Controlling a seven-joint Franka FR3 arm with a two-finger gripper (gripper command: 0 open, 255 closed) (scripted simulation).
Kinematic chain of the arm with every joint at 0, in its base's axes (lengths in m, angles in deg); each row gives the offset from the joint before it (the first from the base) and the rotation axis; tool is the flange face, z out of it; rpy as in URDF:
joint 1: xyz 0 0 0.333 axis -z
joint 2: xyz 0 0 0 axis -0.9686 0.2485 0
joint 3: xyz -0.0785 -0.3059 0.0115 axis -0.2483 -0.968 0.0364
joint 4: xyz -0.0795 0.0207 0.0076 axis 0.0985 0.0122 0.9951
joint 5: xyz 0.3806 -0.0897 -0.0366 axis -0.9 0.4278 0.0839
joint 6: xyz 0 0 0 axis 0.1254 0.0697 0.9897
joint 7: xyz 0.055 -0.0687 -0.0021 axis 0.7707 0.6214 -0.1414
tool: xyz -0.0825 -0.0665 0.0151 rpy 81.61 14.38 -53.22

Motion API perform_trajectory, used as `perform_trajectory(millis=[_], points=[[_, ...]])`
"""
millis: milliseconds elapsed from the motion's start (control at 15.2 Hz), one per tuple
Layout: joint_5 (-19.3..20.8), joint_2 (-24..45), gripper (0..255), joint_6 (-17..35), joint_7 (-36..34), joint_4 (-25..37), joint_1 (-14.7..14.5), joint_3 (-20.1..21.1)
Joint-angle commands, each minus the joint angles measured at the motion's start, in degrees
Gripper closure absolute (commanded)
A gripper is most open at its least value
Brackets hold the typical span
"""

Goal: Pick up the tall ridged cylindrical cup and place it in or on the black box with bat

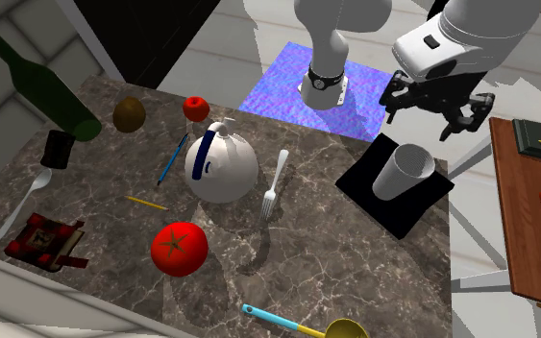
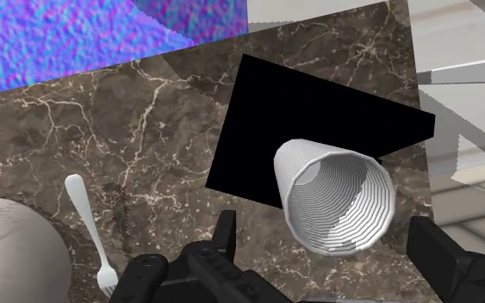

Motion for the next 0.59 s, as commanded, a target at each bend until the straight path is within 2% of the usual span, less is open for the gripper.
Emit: perform_trajectory(millis=[0, 66, 528], points=[[0.46, -0.20, 0, -3.43, -0.18, 3.14, 0.26, -0.59], [0.66, -0.26, 0, -4.94, -0.24, 4.57, 0.38, -0.86], [0.66, -0.26, 0, -4.94, -0.24, 4.57, 0.38, -0.86]])
